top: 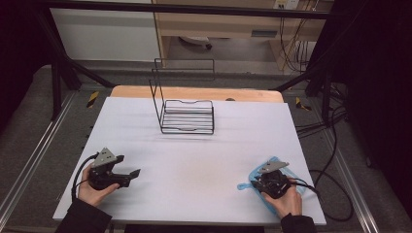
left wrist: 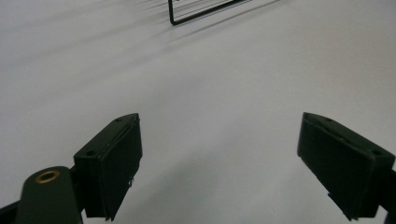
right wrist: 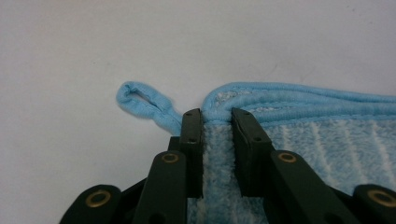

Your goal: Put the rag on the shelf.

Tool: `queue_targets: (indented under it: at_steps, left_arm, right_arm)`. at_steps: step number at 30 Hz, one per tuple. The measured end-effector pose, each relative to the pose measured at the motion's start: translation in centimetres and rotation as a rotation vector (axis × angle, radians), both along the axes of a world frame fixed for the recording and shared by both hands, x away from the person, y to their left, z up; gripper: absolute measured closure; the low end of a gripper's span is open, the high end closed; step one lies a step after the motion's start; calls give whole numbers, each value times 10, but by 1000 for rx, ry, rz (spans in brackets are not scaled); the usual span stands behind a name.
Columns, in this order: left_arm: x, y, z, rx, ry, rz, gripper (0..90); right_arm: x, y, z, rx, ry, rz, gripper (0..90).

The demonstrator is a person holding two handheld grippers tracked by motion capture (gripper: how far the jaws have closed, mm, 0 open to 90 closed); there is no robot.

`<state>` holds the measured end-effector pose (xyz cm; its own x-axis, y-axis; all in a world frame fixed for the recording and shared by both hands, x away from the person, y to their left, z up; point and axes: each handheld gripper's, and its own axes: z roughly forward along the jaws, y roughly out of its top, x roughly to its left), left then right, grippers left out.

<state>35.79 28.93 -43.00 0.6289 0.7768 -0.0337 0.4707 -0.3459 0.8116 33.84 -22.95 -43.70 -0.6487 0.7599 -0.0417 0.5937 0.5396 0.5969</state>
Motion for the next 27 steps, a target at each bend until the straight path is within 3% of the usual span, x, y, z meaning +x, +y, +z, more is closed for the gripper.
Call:
queue_targets:
  at_steps: [15,27]
  left_arm:
    - [1,0,0,-5,1,7,141]
    - [1,0,0,-3,1,7,141]
  right_arm:
    - [0,-5,8,91,-5,-42,815]
    - [0,6,15,181,-13,6,816]
